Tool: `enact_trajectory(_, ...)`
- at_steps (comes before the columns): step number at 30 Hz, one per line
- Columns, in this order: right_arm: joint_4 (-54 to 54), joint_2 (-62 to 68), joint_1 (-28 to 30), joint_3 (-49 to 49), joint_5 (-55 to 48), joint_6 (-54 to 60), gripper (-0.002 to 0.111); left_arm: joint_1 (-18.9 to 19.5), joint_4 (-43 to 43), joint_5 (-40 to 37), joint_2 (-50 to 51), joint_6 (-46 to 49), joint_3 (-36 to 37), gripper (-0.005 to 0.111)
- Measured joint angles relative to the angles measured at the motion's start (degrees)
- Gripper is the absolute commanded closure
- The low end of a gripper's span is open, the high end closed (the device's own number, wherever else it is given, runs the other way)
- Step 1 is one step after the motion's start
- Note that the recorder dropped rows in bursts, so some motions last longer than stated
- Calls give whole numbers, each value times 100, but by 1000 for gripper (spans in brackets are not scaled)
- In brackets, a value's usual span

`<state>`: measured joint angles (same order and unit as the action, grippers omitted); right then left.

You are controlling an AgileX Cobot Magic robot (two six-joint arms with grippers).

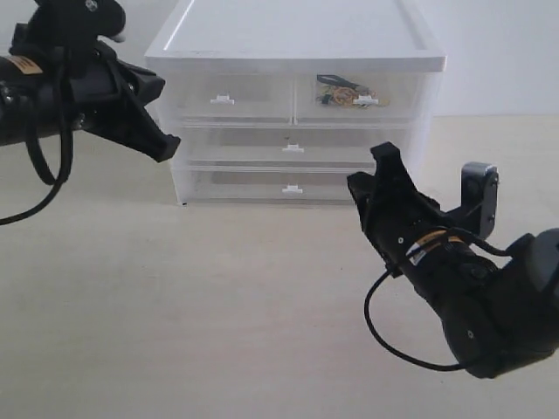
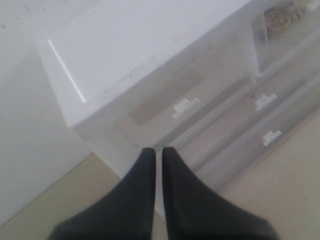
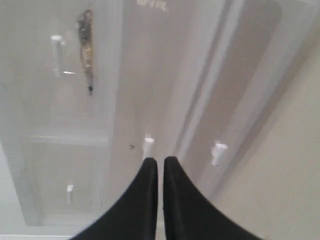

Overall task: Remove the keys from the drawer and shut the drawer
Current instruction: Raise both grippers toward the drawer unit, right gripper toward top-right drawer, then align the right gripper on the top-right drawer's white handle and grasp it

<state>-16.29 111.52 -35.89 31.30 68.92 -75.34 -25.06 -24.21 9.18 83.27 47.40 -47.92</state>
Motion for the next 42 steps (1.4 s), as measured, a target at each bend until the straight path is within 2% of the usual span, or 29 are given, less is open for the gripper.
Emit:
enact_trajectory(5,0,0,0,399,40,528,109,0,0,305,443,24,0,103)
enact_trajectory(10,-128,0,0,651,40,966,109,0,0,1263,962,25,-55,103)
enact_trajectory(18,-562,0,25,1001,51,1353,109,0,0,1535,1756,-167,-714,103)
enact_trajectory(30,-856,0,171,1014,-130,1319,109,-26,0,2523,2247,-224,-777,103)
enact_trajectory(42,-972,0,176,1014,-130,1262,109,-48,23,2622,2319,-224,-765,103)
